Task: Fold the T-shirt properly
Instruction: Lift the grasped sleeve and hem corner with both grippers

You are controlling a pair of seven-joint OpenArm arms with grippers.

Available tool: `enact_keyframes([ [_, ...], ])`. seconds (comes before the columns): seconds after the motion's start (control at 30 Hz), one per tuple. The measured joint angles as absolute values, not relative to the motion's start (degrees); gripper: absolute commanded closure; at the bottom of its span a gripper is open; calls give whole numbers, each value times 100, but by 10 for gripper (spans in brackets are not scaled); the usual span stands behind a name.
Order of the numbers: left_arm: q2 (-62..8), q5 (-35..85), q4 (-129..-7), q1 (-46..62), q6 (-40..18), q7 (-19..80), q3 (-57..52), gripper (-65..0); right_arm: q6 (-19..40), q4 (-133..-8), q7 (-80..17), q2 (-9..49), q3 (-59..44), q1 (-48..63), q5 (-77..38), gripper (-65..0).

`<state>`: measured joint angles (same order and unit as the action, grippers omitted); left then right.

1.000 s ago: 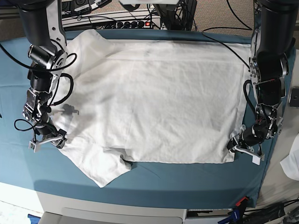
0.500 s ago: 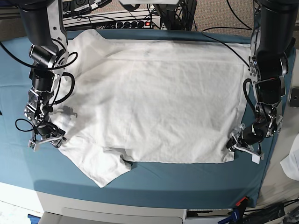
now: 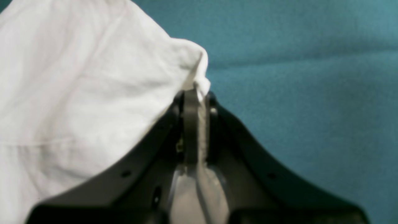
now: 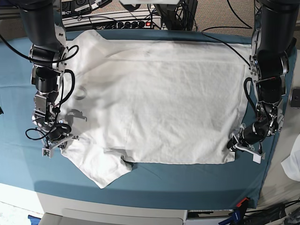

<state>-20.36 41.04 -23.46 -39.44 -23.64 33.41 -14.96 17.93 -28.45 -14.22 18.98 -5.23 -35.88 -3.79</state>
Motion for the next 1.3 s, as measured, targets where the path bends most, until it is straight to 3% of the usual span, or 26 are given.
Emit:
enact_keyframes([
  [0.53,-2069,4147,-2346,-3907,-2641,3385,-1496,0,2121,-2912,-1406,2158,-467,-3509,-152,0],
  [0.6,-2078,4165,-2346,-3907,-2665,3389,-1496,0,2213,-3098,-1422,2187,-464,-3363,-274,0],
  [0.73,-2134,4270,-2346,-3892,-3264,3448,-1496,0,2386,-3649,-1549,2187,-464,-3006,-325,0],
  [0.9,-2255,4348,-2346,-3885,-3312,3496,-1496,0,2515,-4521,-1831,2250,-443,-2475,-596,0],
  [1.0,-2412,4783,-2346,-3861,-3651,3756,-1496,0,2729,-4899,-1968,2357,-432,-2231,-740,0],
  [1.3,-2679,5822,-2346,-3861,-3924,4617,-1494,0,3293,-5575,-2364,2738,-432,-1863,-1409,0],
])
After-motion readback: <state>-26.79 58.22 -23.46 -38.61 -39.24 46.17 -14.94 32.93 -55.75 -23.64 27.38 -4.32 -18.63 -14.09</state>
